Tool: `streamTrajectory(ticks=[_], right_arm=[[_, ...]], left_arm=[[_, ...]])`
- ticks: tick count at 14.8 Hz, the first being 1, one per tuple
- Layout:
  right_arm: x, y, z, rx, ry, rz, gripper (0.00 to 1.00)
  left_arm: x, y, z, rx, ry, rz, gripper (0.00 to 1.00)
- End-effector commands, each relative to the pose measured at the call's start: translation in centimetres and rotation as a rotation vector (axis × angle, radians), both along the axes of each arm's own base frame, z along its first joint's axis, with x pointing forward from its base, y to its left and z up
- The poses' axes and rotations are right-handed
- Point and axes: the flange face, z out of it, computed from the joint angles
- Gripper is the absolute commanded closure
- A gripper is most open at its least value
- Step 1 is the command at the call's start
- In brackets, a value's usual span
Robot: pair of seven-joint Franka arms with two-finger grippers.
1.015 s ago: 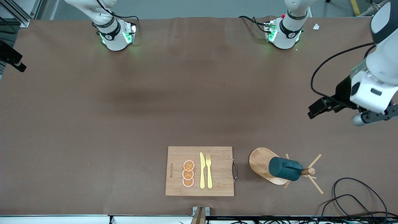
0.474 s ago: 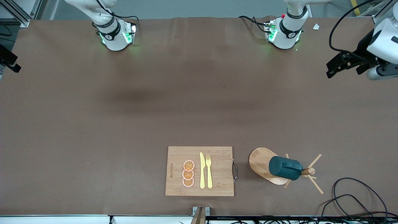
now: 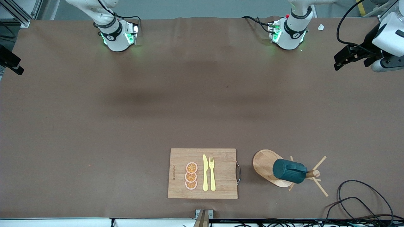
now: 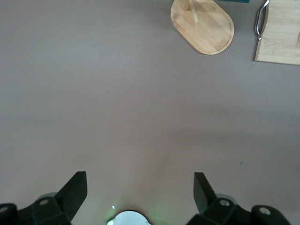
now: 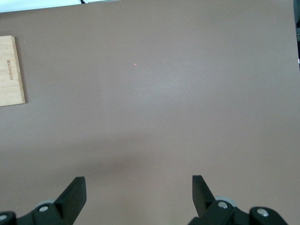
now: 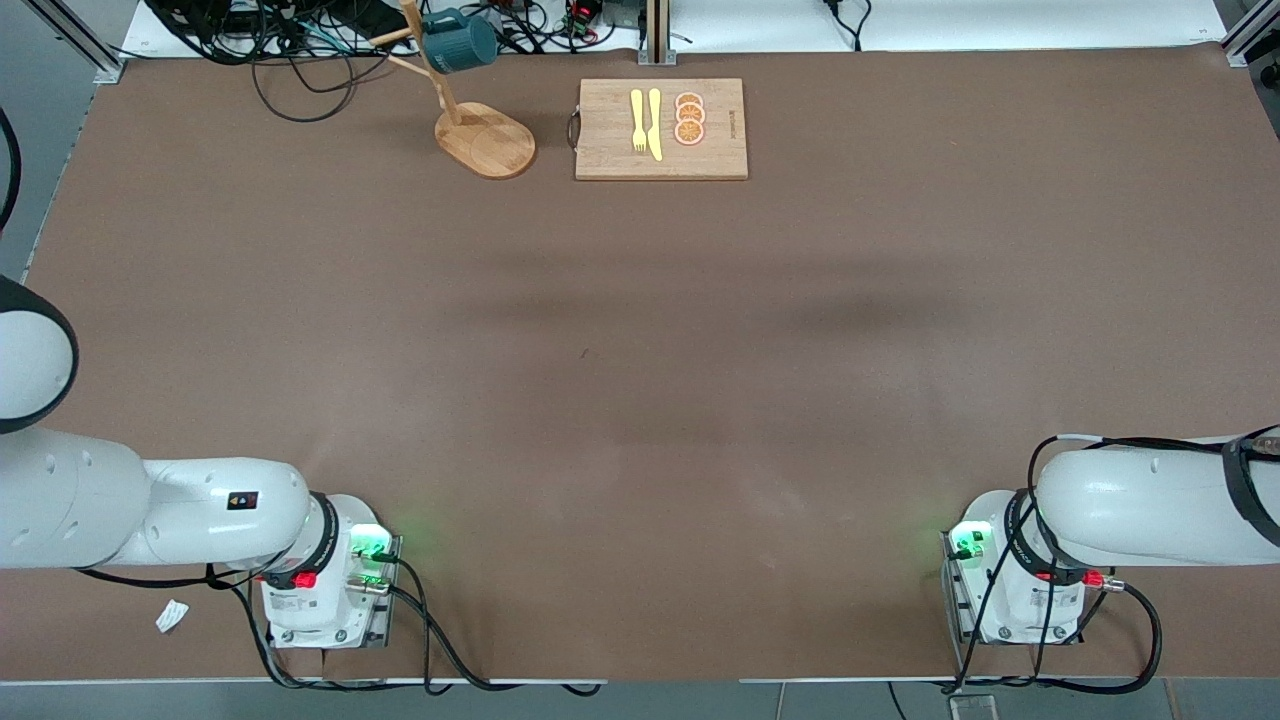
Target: Pass cup and hang on rack
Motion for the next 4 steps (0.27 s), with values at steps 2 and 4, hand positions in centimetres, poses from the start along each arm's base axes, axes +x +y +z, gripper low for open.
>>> streamTrajectory(ticks=[2,4], right_arm=[[0.31,0.85,-0.04,-0.015,0.003,0.018,0.00],[0.28,0.77,-0.07,-0.015,0.006,0.017,0.00]], left_arm=[[-0.48,0.87,0.50,-0.010,-0.017,-0.061,0.00],[-0.28,1.18,0.73,-0.006,-0.019,-0.096,0.00]])
